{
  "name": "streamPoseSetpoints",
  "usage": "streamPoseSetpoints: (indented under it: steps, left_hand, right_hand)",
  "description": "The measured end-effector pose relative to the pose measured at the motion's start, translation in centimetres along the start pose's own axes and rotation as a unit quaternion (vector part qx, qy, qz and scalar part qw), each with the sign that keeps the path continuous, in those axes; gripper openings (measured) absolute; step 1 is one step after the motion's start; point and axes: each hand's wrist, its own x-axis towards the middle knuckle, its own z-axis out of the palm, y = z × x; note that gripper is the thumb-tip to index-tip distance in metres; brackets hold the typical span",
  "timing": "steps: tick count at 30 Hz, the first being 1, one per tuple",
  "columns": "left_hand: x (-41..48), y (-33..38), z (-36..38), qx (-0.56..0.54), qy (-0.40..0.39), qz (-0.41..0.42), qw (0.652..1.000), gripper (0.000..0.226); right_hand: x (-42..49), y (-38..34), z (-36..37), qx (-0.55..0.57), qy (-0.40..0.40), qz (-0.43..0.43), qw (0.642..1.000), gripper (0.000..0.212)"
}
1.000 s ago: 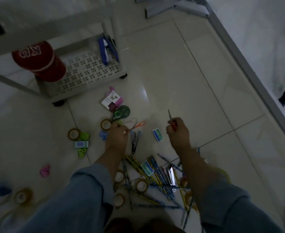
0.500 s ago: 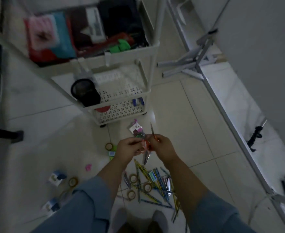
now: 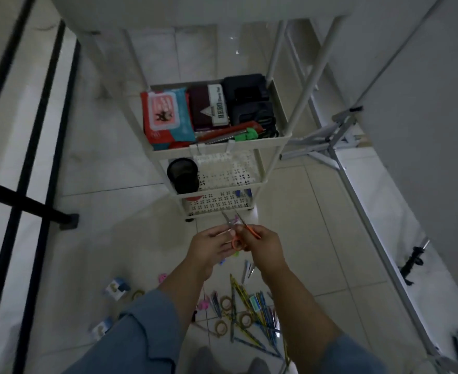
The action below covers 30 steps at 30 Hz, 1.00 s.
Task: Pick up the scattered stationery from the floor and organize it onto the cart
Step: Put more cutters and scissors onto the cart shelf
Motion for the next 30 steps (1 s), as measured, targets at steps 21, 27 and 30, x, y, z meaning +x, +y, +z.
streamPoseSetpoints:
  steps: [21, 27, 30]
  left_hand:
    - [-0.9, 9.5, -2.0, 0.021, -0.009, 0.086, 0.996, 0.020]
    - [-0.4, 9.8, -0.7, 0.004, 0.043, 0.099, 0.994, 0.018]
    - [-0.2, 10.2, 0.1, -0.005, 0.058, 0.102, 0.993, 0.017]
  right_hand:
    - [2.4, -8.5, 3.8, -0.055, -0.013, -0.171, 0.984, 0.025]
    - [2.4, -8.8, 3.8, 0.012, -0.058, -0.145, 0.988, 0.029]
    - [3.0, -9.1, 3.5, 0.031, -0.064, -0.121, 0.990, 0.032]
